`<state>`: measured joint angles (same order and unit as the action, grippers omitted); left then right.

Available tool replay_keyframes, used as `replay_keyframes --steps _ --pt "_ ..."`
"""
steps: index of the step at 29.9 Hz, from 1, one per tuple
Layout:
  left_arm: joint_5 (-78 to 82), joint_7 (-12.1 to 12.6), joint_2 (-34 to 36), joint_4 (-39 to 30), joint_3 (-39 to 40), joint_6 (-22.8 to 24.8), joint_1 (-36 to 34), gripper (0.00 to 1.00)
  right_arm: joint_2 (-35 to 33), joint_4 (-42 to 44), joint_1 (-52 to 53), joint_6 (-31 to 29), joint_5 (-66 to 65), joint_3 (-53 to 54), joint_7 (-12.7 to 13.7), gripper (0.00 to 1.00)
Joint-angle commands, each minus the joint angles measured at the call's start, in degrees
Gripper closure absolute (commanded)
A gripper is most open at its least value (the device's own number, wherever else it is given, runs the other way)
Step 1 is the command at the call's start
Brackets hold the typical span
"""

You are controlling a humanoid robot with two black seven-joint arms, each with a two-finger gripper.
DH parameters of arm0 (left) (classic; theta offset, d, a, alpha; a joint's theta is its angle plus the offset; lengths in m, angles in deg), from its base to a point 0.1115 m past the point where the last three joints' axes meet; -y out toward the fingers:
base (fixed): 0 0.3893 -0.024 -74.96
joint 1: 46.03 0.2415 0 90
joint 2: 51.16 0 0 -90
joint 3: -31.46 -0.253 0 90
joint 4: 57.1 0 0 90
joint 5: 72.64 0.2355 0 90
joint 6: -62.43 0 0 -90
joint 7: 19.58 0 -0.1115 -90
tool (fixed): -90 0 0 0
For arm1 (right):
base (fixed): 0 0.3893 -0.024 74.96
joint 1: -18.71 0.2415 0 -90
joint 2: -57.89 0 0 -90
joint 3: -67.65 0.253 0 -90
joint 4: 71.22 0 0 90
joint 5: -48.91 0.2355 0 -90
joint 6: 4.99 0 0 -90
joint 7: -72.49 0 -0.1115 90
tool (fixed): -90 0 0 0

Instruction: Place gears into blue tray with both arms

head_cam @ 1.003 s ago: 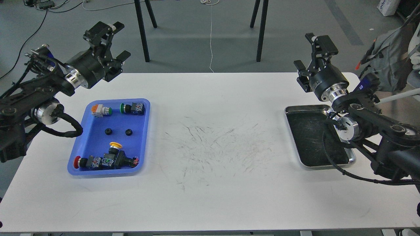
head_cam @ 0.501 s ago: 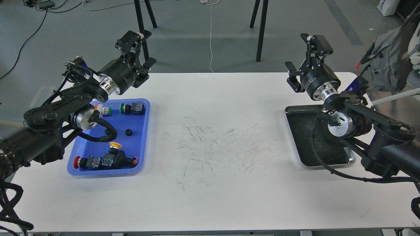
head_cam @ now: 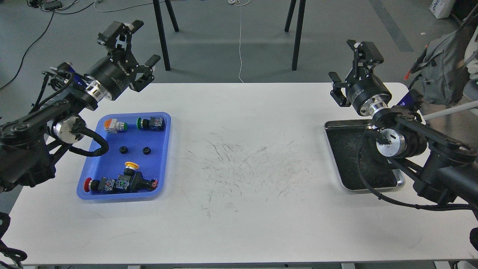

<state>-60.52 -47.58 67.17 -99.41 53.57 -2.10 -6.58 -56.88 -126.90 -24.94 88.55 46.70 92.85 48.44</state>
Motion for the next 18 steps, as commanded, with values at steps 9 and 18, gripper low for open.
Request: replay_keyframes --steps 9,18 --pt "-2.0 0.0 -1.3 0.8 1.5 0.1 0.5 0.00 0.7 0.3 -2.4 0.8 0.0 2.0 -0.2 0.01" --pt "-3.9 0.0 -3.3 0.4 2.8 -1.1 2.0 0.00 1.1 0.0 -3.0 0.9 -0.2 3.2 -0.2 0.01"
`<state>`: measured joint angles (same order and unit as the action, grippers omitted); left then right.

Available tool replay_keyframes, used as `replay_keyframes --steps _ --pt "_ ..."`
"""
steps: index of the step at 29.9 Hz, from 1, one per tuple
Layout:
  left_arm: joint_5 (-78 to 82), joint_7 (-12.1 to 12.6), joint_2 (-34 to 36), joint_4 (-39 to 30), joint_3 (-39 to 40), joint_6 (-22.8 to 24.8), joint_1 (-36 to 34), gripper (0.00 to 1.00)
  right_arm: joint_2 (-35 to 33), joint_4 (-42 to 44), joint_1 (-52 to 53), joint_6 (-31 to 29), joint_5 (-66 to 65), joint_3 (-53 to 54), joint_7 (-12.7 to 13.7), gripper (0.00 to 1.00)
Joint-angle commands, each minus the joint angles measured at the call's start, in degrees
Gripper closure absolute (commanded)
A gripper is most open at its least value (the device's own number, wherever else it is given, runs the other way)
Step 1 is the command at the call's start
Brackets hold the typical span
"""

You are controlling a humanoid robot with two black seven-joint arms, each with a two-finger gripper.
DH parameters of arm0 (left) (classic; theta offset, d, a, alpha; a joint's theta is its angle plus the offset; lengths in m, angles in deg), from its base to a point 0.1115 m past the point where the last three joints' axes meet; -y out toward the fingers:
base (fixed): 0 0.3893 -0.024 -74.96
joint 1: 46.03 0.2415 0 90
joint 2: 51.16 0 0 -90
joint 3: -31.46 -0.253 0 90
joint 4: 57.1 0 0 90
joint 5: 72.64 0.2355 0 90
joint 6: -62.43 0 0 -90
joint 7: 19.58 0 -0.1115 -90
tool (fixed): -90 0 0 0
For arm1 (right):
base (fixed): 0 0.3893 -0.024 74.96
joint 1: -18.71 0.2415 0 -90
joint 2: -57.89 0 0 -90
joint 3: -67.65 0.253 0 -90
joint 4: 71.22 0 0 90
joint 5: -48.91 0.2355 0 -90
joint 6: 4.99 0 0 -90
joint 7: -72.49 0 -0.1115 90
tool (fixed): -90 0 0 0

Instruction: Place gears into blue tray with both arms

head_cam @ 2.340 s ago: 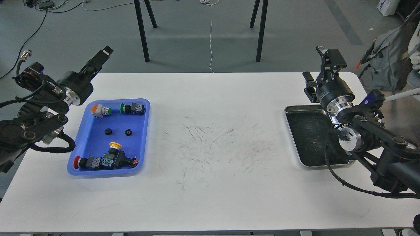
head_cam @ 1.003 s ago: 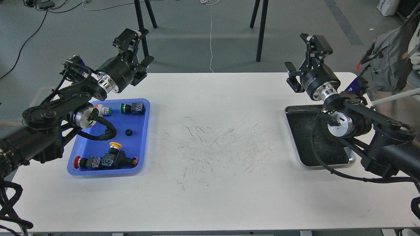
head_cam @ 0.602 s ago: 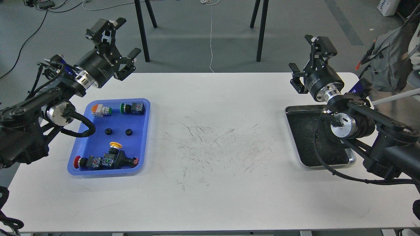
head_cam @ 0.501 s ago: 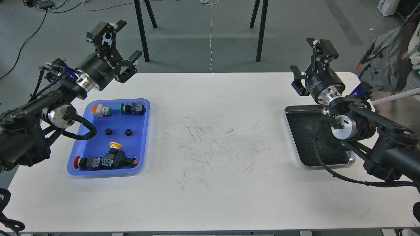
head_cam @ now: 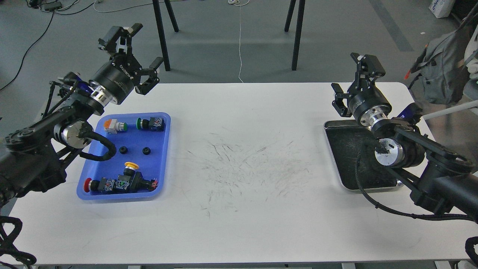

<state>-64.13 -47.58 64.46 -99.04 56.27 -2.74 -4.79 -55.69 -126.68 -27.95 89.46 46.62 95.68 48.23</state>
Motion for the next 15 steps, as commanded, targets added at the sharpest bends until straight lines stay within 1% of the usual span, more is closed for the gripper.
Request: replay_keyframes --steps 1,3,8,15 --pt "-0.2 0.0 -0.8 0.0 0.1 -0.8 0.3 0.00 -0.1 -0.6 0.0 -0.1 0.0 0.4 0.0 0.01" --pt "-0.2 0.0 -0.7 -0.6 0.1 -0.5 0.7 0.00 0.0 -0.3 0.1 0.0 0.0 0.5 0.0 0.01" --pt "-0.3 0.0 -1.1 -0.2 0.0 -2.6 1.6 0.00 0.0 -0.1 0.6 0.1 0.0 1.4 0.0 0.01" --pt "-0.7 0.0 -1.1 -0.3 0.2 -3.2 2.4 0.00 0.1 1.1 1.0 0.8 -0.3 2.4 0.0 0.01"
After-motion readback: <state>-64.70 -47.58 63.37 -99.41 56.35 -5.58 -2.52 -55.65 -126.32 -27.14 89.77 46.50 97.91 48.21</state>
